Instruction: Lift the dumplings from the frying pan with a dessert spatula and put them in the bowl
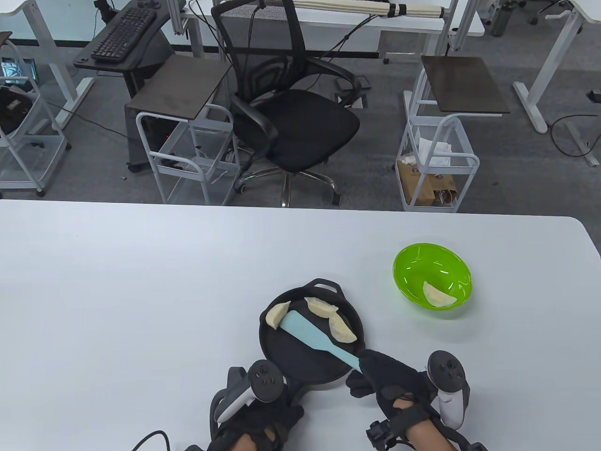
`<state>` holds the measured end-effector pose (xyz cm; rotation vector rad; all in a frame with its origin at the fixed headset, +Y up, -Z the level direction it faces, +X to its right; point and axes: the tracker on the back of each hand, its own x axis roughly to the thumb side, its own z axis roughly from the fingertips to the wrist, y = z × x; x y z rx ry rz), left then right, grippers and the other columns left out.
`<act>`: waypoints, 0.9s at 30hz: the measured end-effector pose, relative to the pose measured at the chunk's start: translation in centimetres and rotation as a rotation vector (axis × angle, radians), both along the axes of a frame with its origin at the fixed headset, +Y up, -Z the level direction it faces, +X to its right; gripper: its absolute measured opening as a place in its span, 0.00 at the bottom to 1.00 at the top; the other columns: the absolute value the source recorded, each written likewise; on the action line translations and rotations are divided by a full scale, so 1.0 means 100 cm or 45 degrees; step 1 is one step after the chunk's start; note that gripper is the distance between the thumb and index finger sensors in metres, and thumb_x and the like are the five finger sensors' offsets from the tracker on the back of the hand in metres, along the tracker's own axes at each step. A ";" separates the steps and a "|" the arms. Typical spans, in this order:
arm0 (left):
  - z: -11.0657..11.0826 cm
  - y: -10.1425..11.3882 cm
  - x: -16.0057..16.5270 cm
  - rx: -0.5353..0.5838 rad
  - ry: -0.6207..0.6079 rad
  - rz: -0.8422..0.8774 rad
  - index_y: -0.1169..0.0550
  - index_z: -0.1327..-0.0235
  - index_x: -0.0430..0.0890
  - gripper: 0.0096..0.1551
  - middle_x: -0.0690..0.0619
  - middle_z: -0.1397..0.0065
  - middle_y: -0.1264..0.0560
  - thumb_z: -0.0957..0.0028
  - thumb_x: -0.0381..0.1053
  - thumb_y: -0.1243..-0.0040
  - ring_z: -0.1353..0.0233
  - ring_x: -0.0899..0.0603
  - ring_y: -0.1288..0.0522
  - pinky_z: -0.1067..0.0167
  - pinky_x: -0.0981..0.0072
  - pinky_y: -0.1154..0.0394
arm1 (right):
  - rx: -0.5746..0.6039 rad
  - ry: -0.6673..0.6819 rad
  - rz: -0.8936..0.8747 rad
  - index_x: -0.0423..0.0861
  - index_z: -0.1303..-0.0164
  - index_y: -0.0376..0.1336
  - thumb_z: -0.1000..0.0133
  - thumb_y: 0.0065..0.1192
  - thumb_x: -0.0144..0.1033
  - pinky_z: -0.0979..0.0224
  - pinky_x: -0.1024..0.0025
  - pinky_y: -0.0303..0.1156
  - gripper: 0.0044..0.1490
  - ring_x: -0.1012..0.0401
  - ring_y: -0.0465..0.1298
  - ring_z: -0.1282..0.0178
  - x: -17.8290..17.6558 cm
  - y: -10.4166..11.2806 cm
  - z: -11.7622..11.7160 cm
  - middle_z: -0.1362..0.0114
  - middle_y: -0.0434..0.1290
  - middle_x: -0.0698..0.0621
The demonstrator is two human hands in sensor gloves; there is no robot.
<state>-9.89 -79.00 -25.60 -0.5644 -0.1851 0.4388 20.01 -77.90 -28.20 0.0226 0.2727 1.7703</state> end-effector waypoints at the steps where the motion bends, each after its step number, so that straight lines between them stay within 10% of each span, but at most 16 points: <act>1: 0.000 0.000 0.002 -0.009 -0.020 0.010 0.32 0.32 0.42 0.42 0.61 0.59 0.12 0.51 0.67 0.38 0.64 0.50 0.15 0.51 0.48 0.22 | -0.028 0.048 0.014 0.26 0.34 0.61 0.38 0.63 0.38 0.33 0.40 0.70 0.34 0.41 0.85 0.54 -0.003 -0.004 -0.001 0.47 0.82 0.35; 27: -0.001 -0.002 -0.005 -0.043 -0.008 -0.017 0.31 0.31 0.46 0.42 0.60 0.57 0.12 0.50 0.71 0.42 0.63 0.49 0.15 0.52 0.49 0.22 | -0.293 0.137 -0.069 0.36 0.24 0.57 0.37 0.60 0.35 0.30 0.40 0.65 0.33 0.41 0.80 0.46 -0.004 -0.031 -0.001 0.35 0.75 0.38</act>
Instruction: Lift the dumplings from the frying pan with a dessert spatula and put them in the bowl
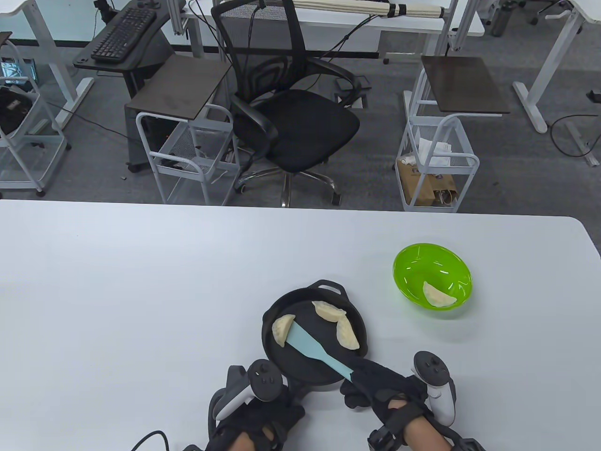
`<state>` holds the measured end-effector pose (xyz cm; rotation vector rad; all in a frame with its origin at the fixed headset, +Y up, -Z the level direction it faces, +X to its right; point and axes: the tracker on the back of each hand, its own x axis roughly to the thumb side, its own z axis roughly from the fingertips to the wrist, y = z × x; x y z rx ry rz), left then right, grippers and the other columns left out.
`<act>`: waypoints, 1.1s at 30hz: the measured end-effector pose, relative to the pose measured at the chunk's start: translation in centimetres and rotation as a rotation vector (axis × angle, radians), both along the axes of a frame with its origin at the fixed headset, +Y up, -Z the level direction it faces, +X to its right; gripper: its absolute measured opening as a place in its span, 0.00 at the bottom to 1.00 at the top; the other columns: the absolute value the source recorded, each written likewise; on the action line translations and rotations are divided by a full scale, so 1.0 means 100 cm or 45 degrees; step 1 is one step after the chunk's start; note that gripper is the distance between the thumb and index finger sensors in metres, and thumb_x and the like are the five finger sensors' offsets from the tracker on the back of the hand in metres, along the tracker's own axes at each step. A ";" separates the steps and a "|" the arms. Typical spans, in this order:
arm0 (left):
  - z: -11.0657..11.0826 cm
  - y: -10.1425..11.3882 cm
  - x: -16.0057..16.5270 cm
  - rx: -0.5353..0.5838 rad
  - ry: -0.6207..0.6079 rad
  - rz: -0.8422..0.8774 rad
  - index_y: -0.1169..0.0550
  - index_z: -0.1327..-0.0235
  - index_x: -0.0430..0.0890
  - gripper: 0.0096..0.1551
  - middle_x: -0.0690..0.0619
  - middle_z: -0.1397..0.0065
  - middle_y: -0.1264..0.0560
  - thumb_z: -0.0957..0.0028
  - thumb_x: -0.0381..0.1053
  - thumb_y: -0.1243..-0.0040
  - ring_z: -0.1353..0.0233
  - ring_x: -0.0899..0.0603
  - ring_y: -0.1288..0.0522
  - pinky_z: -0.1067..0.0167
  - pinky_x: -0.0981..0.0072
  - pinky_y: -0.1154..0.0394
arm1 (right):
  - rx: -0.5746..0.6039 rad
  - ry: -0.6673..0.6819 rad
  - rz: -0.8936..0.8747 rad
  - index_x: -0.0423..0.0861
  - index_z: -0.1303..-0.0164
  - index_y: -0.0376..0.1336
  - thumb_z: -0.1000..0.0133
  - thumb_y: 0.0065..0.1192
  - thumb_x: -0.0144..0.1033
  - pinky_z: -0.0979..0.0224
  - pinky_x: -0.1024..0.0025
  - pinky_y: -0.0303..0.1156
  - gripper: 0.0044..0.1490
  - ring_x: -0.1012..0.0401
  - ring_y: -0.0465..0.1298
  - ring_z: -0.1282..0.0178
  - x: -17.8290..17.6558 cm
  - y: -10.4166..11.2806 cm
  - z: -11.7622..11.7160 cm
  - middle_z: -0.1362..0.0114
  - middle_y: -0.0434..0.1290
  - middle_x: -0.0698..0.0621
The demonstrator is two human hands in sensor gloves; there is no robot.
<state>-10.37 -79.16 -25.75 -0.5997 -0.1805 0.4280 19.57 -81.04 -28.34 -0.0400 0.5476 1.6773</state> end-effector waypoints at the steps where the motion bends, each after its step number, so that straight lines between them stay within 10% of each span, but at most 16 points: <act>1: 0.000 0.000 0.000 0.000 -0.001 -0.001 0.31 0.31 0.46 0.42 0.60 0.57 0.12 0.50 0.71 0.42 0.63 0.49 0.15 0.52 0.49 0.22 | -0.004 -0.007 -0.010 0.36 0.24 0.57 0.37 0.60 0.35 0.30 0.40 0.65 0.33 0.41 0.80 0.46 0.000 0.000 0.000 0.35 0.75 0.38; 33: -0.001 0.000 -0.004 -0.021 0.001 0.034 0.31 0.31 0.47 0.43 0.60 0.56 0.12 0.51 0.72 0.43 0.61 0.49 0.15 0.52 0.50 0.22 | -0.012 -0.030 -0.107 0.36 0.24 0.57 0.37 0.59 0.35 0.29 0.38 0.64 0.33 0.41 0.80 0.45 0.001 0.003 0.002 0.35 0.75 0.38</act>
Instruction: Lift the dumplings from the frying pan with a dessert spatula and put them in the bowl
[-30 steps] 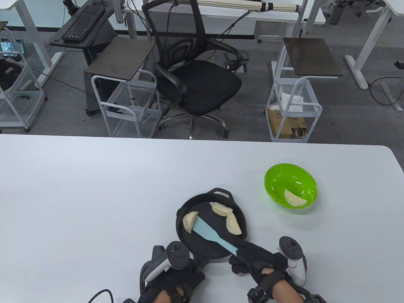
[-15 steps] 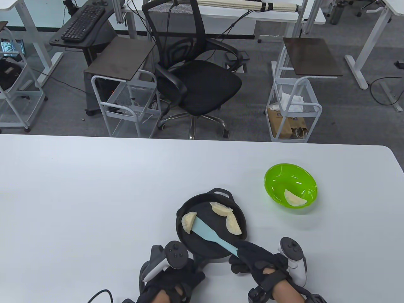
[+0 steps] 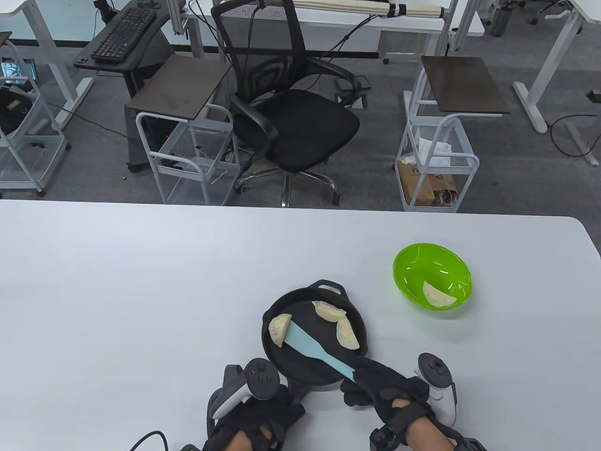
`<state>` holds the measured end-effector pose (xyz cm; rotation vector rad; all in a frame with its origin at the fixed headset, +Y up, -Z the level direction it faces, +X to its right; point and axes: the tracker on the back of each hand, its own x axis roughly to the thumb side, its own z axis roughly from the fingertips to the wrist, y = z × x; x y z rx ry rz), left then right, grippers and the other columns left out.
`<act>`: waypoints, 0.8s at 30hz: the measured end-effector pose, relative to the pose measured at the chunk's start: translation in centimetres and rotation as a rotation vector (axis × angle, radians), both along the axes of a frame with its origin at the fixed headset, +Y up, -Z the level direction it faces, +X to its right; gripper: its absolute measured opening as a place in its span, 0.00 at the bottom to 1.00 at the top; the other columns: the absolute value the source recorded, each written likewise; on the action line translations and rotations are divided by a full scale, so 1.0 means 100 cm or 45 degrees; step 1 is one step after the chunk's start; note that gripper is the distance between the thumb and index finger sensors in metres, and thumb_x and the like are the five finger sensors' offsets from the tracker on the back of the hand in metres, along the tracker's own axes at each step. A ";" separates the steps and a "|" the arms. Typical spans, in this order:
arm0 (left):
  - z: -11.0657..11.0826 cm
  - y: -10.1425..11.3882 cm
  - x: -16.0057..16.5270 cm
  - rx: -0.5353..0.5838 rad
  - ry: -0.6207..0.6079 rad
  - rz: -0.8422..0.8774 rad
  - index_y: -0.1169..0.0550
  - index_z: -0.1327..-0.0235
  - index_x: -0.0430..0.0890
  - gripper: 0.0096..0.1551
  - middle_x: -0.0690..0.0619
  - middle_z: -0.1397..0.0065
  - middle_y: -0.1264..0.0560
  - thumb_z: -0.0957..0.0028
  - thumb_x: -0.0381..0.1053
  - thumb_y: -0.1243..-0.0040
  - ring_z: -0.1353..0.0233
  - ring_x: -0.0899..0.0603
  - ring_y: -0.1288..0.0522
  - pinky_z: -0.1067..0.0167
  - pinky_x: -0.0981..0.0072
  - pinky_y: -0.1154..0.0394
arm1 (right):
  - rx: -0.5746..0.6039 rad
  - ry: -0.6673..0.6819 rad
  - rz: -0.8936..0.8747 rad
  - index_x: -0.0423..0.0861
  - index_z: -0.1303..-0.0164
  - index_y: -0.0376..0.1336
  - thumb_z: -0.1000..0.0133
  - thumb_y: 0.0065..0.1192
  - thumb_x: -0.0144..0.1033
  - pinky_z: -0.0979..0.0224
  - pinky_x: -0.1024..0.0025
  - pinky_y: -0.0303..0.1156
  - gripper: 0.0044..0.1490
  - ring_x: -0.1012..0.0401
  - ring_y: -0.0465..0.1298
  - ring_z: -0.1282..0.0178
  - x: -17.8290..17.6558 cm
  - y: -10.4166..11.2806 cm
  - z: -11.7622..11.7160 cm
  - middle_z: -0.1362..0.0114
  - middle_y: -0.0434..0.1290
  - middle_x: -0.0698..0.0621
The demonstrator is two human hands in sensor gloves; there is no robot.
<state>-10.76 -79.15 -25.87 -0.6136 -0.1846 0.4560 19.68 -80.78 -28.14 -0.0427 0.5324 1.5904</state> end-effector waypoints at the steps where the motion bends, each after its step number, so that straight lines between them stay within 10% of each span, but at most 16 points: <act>1: 0.000 0.000 0.000 -0.001 0.001 0.001 0.31 0.31 0.47 0.43 0.59 0.56 0.12 0.51 0.72 0.43 0.61 0.49 0.15 0.52 0.50 0.22 | 0.001 -0.005 -0.010 0.36 0.24 0.57 0.37 0.59 0.35 0.29 0.38 0.64 0.33 0.41 0.80 0.45 0.001 0.001 0.000 0.35 0.75 0.38; 24: 0.000 0.000 -0.001 -0.002 0.003 0.003 0.31 0.30 0.47 0.43 0.60 0.56 0.12 0.51 0.73 0.43 0.61 0.49 0.15 0.52 0.50 0.22 | 0.126 -0.269 -0.153 0.36 0.25 0.57 0.37 0.59 0.36 0.28 0.38 0.64 0.33 0.41 0.80 0.45 0.030 0.017 -0.006 0.35 0.75 0.38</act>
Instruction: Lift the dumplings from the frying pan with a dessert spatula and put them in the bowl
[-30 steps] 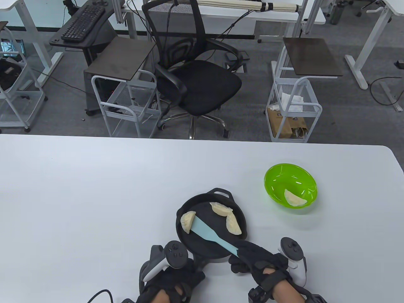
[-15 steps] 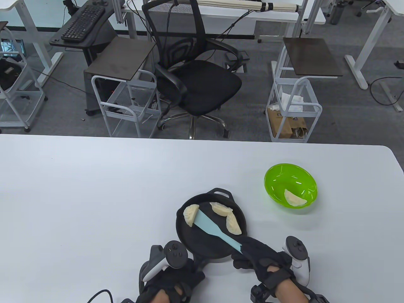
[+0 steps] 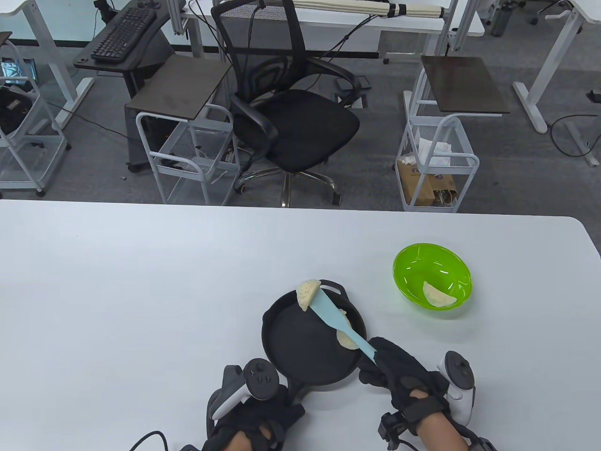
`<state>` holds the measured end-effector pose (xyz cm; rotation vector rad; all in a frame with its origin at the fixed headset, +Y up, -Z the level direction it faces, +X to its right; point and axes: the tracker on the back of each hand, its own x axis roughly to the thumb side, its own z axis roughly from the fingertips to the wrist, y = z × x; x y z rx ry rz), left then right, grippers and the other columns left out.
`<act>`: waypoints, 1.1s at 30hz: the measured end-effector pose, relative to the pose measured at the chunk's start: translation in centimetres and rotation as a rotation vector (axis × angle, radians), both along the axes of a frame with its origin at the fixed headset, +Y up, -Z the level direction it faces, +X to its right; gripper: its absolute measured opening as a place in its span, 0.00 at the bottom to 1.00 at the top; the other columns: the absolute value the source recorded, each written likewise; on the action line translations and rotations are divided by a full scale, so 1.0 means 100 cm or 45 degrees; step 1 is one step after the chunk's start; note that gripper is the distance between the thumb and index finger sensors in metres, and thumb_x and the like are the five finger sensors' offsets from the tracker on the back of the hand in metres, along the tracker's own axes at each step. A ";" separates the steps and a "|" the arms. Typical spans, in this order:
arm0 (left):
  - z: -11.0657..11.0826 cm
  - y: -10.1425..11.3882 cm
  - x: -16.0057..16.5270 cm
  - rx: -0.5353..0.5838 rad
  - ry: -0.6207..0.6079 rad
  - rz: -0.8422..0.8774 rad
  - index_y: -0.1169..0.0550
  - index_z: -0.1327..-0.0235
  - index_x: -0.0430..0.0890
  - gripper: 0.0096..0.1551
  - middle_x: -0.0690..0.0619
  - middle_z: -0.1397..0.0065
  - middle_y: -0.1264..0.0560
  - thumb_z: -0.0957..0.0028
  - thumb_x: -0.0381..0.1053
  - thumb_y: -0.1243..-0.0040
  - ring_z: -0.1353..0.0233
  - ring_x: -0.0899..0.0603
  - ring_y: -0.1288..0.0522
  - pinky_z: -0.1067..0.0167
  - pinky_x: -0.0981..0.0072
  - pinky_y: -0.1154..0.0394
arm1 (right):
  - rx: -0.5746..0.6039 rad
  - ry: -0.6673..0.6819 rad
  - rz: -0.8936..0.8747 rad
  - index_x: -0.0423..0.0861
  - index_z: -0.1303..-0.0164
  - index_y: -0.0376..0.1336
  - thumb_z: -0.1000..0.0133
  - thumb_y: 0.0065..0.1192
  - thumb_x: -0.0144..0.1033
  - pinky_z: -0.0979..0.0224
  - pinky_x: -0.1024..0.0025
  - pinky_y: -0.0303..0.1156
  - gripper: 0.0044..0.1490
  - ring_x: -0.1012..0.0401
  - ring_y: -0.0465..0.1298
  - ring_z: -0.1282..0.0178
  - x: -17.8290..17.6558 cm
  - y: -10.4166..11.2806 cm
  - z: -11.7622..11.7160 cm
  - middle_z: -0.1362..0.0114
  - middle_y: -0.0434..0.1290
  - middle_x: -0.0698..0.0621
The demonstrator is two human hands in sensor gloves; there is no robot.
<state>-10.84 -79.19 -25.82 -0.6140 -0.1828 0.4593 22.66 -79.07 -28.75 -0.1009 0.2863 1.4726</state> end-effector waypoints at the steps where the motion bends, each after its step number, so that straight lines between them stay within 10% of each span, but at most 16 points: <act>1: 0.000 0.000 0.000 0.000 0.000 -0.001 0.31 0.30 0.47 0.43 0.60 0.56 0.12 0.51 0.73 0.43 0.61 0.49 0.15 0.52 0.50 0.22 | 0.012 -0.026 0.000 0.36 0.25 0.57 0.38 0.59 0.36 0.29 0.38 0.64 0.33 0.41 0.80 0.45 0.002 0.001 0.000 0.35 0.76 0.39; 33: 0.001 0.000 0.000 0.005 0.003 0.000 0.31 0.31 0.47 0.43 0.60 0.56 0.12 0.51 0.73 0.43 0.61 0.49 0.15 0.52 0.50 0.22 | 0.085 -0.579 -0.044 0.37 0.24 0.55 0.37 0.58 0.38 0.27 0.37 0.62 0.34 0.41 0.78 0.41 0.068 -0.001 -0.005 0.33 0.74 0.39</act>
